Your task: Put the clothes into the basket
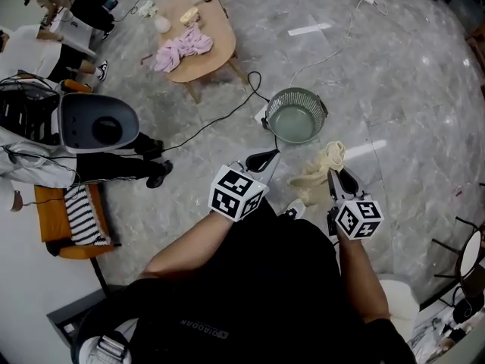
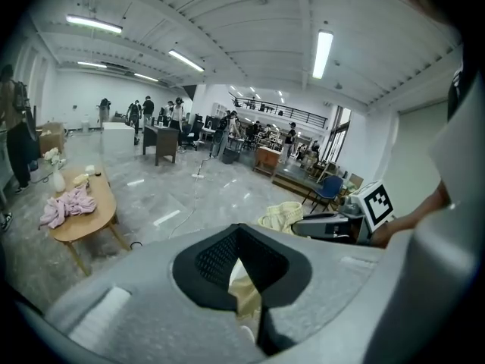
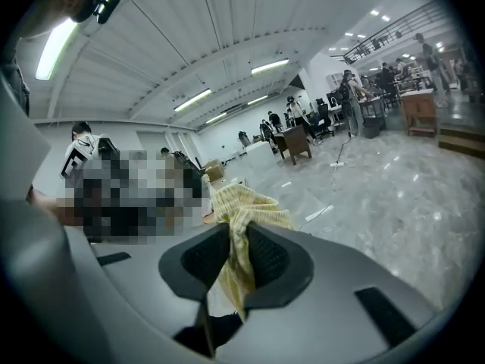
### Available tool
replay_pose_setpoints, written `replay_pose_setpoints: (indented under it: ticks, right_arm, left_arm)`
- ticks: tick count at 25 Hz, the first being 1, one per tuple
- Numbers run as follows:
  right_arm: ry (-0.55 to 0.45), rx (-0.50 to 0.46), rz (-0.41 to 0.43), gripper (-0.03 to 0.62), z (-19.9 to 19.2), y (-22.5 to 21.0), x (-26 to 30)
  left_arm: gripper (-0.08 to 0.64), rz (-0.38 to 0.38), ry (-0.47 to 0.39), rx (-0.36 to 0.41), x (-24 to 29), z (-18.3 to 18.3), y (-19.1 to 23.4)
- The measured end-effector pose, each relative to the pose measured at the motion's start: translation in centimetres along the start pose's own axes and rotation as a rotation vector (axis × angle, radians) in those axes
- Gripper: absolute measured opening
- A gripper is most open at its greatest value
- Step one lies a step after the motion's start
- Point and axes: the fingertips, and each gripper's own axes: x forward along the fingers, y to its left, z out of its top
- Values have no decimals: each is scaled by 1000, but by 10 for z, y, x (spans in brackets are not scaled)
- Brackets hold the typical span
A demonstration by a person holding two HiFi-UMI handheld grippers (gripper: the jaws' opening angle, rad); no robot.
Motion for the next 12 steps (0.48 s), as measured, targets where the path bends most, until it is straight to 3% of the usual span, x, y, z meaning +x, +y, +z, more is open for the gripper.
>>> replay_pose_setpoints:
  ticks: [7, 12]
  right_arm:
    - [89, 43, -85, 77, -36, -18, 66]
    - [198, 88, -189, 77, -84, -31, 110]
  left_arm:
    - [0, -56, 63, 29, 29, -2, 55]
    - [0, -133, 145, 46, 54, -10, 94]
